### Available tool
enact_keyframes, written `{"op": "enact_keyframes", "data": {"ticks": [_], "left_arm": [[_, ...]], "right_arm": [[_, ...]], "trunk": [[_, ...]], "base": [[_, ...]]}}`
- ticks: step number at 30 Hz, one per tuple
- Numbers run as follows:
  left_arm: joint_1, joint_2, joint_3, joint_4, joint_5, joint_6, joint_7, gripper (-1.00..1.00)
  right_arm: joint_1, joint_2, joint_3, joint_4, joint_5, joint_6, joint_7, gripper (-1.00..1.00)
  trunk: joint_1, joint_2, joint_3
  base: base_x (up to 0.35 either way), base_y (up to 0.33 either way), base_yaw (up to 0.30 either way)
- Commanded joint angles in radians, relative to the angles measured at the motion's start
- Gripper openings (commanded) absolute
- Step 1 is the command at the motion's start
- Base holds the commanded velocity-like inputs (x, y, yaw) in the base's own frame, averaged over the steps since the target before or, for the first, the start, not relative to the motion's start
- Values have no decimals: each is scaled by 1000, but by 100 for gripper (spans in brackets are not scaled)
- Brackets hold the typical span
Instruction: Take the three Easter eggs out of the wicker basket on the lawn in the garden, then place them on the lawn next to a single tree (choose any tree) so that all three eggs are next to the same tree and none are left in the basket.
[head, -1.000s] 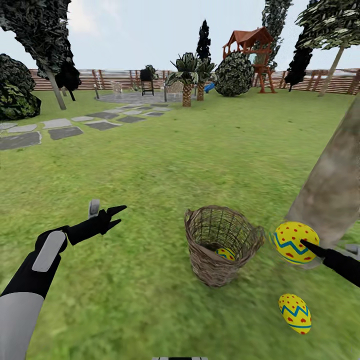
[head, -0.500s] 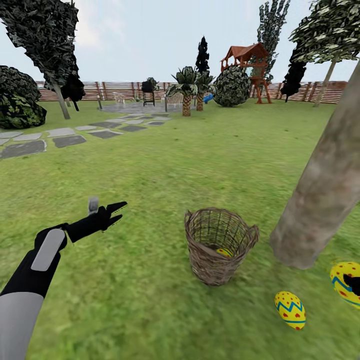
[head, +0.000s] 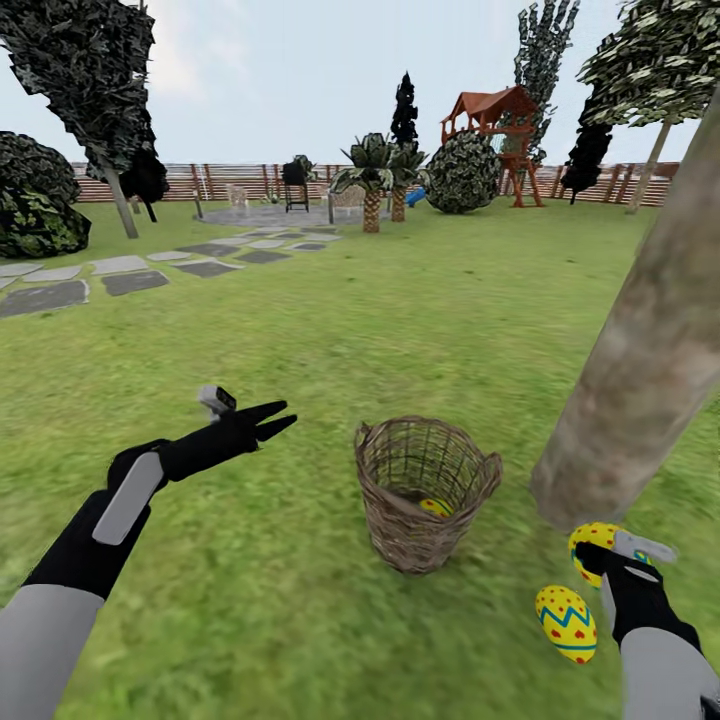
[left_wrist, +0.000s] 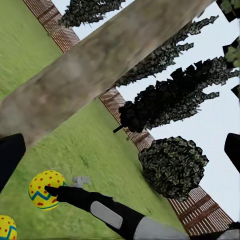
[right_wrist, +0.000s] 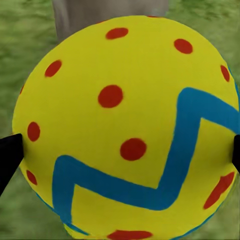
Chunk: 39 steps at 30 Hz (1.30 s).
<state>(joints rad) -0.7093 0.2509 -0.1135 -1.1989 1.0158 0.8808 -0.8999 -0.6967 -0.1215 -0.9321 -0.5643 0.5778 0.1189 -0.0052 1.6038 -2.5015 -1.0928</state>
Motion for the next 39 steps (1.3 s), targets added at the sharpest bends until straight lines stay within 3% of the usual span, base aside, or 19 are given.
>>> {"op": "enact_keyframes", "data": {"ticks": [1, 6, 10, 11, 14, 16, 17, 24, 29, 32, 39], "left_arm": [[-1, 1, -14, -16, 4, 4, 0, 100], [-1, -1, -42, -34, 5, -1, 2, 100], [-1, -64, -45, -36, 4, 0, 1, 100], [-1, -90, -46, -36, 3, 0, 3, 100], [-1, -126, -79, -36, 0, 0, 5, 100], [-1, -136, -110, -37, -2, -1, 8, 100], [-1, -139, -116, -36, -2, -2, 8, 100], [-1, -147, -124, -36, -2, -3, 9, 100], [-1, -174, -140, -37, -1, -4, 5, 100], [-1, -200, -152, -36, -1, -4, 11, 100], [-1, -206, -153, -24, -3, -3, 13, 100]], "right_arm": [[-5, 0, 4, 3, 8, 3, -16, -100], [-9, -4, 32, 6, 5, 2, -65, -100], [-8, -11, 33, 9, 9, 1, -70, -100], [-8, -16, 34, 30, 12, 2, -88, -100], [-25, -71, 64, 158, 9, -8, -216, -100], [-55, -116, 82, 263, 7, -47, -243, -100], [-62, -122, 84, 286, 7, -57, -247, -100], [-72, -120, 91, 316, 9, -90, -251, -100], [-109, -122, 108, 341, 10, -90, -251, -100], [-110, -124, 139, 343, 8, -89, -251, -100], [-109, -121, 146, 347, 11, -91, -251, -100]], "trunk": [[0, 0, -1], [0, 0, -1], [0, 0, -1], [0, 0, -1], [0, 0, -1], [0, 0, -1], [0, 0, -1], [0, 0, -1], [0, 0, -1], [1, -1, -13], [4, -3, -40]], "base": [[70, -306, 0], [27, -111, 0], [1, -57, 0], [0, -262, 0], [0, -309, 0], [0, -340, 0], [0, -345, 0], [0, -207, 0], [0, -4, 0], [0, 0, 0], [0, 0, 0]]}}
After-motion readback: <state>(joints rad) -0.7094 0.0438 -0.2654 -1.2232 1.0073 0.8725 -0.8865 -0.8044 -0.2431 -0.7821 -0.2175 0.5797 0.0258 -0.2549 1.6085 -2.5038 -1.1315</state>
